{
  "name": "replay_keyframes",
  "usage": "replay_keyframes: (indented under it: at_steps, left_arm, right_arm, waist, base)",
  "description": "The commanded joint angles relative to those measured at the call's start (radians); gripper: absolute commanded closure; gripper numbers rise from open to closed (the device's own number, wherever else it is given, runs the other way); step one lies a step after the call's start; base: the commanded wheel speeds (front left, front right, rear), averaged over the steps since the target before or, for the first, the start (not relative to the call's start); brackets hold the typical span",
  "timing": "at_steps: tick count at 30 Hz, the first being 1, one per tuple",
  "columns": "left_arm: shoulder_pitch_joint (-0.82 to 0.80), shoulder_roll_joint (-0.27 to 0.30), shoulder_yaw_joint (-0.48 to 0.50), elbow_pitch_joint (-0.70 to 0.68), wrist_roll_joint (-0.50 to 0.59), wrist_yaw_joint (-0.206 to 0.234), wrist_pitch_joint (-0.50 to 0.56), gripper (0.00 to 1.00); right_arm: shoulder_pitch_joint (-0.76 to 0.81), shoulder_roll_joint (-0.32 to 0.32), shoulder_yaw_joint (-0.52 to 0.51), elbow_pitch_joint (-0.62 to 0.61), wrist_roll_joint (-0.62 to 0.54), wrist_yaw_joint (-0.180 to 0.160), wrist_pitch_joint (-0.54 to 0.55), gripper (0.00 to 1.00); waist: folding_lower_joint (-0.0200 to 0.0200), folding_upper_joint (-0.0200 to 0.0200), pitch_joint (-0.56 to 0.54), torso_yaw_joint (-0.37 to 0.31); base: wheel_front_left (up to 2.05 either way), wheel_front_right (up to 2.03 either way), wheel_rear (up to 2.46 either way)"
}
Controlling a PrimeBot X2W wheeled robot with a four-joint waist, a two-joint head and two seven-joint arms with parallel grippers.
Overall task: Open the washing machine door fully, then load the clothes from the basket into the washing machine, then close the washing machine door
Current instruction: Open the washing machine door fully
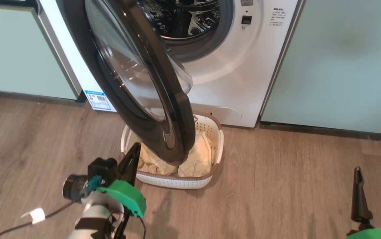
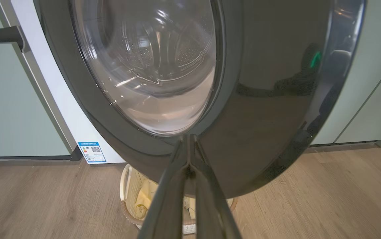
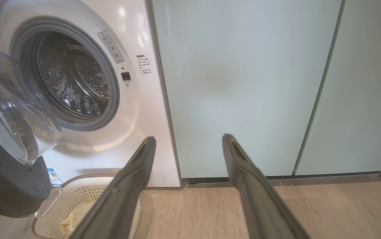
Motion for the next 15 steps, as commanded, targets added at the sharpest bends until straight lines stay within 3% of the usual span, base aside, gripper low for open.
replay_keyframes:
  at_steps: [1,9,15]
  left_arm:
    - [-0.06,0.011,0.034,-0.022,0.008,0.001,-0.006,1.0]
    - [-0.1,0.012,0.037,-0.013,0.014,0.006,-0.006,1.0]
    - [-0.151,0.023,0.072,-0.092,0.032,0.054,-0.006,1.0]
  right_arm:
    - [-0.023,-0.011,0.024,-0.033,0.001,-0.003,-0.009,0.0]
    - [-0.025,-0.011,0.023,-0.031,0.006,-0.003,-0.009,0.0]
    - [-0.028,-0.011,0.015,-0.036,0.009,-0.003,-0.009,0.0]
  waist:
    - [0.0,0.0,0.001,-0.001]
    - [0.0,0.0,0.007,-0.002]
    - [0.0,0.0,0.013,0.004]
  base:
    - [0.0,0.0,0.0]
    - [0.0,0.0,0.0]
    - [0.0,0.0,0.0]
